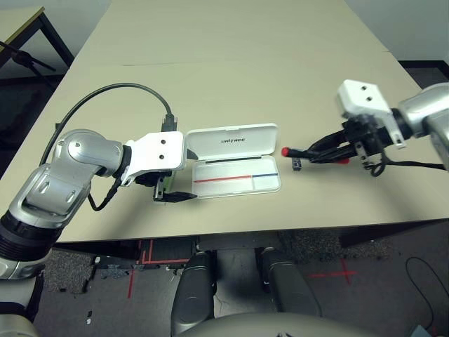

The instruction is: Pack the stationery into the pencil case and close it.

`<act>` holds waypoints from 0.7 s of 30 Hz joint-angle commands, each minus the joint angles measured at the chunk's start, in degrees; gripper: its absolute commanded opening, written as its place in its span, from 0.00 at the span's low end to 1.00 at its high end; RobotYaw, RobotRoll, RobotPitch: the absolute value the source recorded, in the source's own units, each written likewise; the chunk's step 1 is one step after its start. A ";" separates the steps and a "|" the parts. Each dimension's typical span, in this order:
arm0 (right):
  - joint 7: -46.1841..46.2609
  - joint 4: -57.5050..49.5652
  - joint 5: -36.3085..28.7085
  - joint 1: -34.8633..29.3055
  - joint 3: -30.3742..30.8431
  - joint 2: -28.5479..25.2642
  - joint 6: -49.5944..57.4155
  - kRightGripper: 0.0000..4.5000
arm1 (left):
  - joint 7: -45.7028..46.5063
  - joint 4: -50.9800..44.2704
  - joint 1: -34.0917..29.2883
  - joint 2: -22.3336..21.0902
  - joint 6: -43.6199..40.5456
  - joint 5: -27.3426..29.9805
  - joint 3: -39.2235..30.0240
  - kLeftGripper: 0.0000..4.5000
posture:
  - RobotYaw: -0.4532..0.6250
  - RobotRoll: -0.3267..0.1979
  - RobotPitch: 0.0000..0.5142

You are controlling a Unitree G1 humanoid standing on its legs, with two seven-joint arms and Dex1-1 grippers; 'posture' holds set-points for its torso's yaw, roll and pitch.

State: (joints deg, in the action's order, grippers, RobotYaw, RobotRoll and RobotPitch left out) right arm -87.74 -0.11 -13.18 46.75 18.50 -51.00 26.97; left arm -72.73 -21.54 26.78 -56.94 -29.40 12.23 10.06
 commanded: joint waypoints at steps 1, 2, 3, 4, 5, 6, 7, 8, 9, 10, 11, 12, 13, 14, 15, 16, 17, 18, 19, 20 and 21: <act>-0.21 -0.54 1.10 0.68 1.94 2.57 -1.96 0.10 | 0.15 -0.25 0.20 -0.50 -0.42 -0.31 0.66 1.00 | 0.41 0.62 0.28; -0.10 -0.40 1.75 0.71 2.40 3.24 -2.89 0.10 | 0.23 -0.29 0.17 -0.48 -0.47 -0.33 0.67 1.00 | 0.41 0.62 0.28; 0.10 -0.12 2.37 0.80 2.72 3.91 -3.67 0.10 | 0.28 -0.32 0.15 -0.46 -0.52 -0.35 0.69 1.00 | 0.41 0.62 0.28; 0.51 0.30 3.16 0.94 3.03 4.77 -4.61 0.10 | 0.33 -0.39 0.05 -0.48 -0.55 -0.34 0.65 1.00 | 0.41 0.62 0.28; 0.93 0.95 4.10 1.13 3.37 5.60 -5.74 0.10 | 0.38 -0.41 0.01 -0.49 -0.55 -0.35 0.65 1.00 | 0.41 0.62 0.28; 1.33 1.59 4.89 1.28 3.61 6.33 -6.77 0.10 | 0.41 -0.41 -0.02 -0.51 -0.55 -0.36 0.63 1.00 | 0.41 0.62 0.28; 1.82 2.32 5.72 1.44 3.92 7.10 -7.77 0.10 | 0.45 -0.38 0.01 -0.49 -0.56 -0.39 0.66 1.00 | 0.41 0.62 0.27; 2.33 3.00 6.51 1.60 4.29 7.90 -8.61 0.10 | 0.48 -0.33 0.05 -0.46 -0.55 -0.42 0.69 1.00 | 0.41 0.62 0.27; 2.91 3.59 7.11 1.75 4.58 8.81 -9.17 0.10 | 0.53 -0.34 0.09 -0.41 -0.58 -0.44 0.75 1.00 | 0.41 0.62 0.27; 3.42 4.07 7.67 1.89 4.84 9.76 -9.52 0.10 | 0.59 -0.39 0.10 -0.37 -0.63 -0.42 0.79 1.00 | 0.41 0.62 0.27; 3.94 4.54 8.20 1.99 5.05 10.70 -9.83 0.10 | 0.66 -0.48 0.07 -0.35 -0.69 -0.39 0.82 1.00 | 0.42 0.62 0.27; 5.02 5.35 9.20 2.11 5.42 11.91 -10.77 0.10 | 0.70 -0.62 0.00 -0.38 -0.75 -0.33 0.79 1.00 | 0.42 0.62 0.27; 5.96 6.16 10.11 2.19 5.67 12.96 -11.66 0.10 | 0.74 -0.73 -0.01 -0.40 -0.83 -0.29 0.77 1.00 | 0.42 0.62 0.27; 6.72 6.82 10.89 2.24 5.87 13.81 -12.34 0.10 | 0.77 -0.82 -0.04 -0.43 -0.89 -0.25 0.72 1.00 | 0.42 0.62 0.27; 7.45 7.41 11.67 2.29 6.14 14.59 -12.93 0.10 | 0.77 -0.90 -0.07 -0.49 -0.94 -0.20 0.64 1.00 | 0.42 0.62 0.27; 8.02 7.89 12.20 2.35 6.27 15.28 -13.29 0.10 | 0.77 -0.96 -0.05 -0.53 -1.02 -0.16 0.58 1.00 | 0.42 0.62 0.27; 8.63 8.29 12.67 2.40 6.47 16.04 -13.53 0.10 | 0.79 -1.09 -0.08 -0.57 -1.13 -0.09 0.50 1.00 | 0.42 0.62 0.27; 9.09 8.59 13.13 2.41 6.62 16.70 -13.75 0.10 | 0.81 -1.22 -0.12 -0.59 -1.23 -0.01 0.41 1.00 | 0.42 0.62 0.27; 9.58 8.90 13.62 2.40 6.78 17.40 -14.05 0.10 | 0.84 -1.37 -0.16 -0.60 -1.37 0.07 0.35 1.00 | 0.43 0.62 0.27; 9.99 9.14 14.00 2.36 6.88 18.01 -14.23 0.10 | 0.88 -1.51 -0.19 -0.59 -1.50 0.13 0.31 1.00 | 0.43 0.62 0.28; 10.46 9.33 14.44 2.30 7.03 18.68 -14.30 0.10 | 0.92 -1.63 -0.23 -0.59 -1.61 0.20 0.24 1.00 | 0.43 0.62 0.28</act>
State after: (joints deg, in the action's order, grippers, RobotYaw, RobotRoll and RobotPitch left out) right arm -77.87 8.97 0.43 48.75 24.33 -32.78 13.32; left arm -71.94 -21.86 26.72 -56.95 -30.51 12.16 10.12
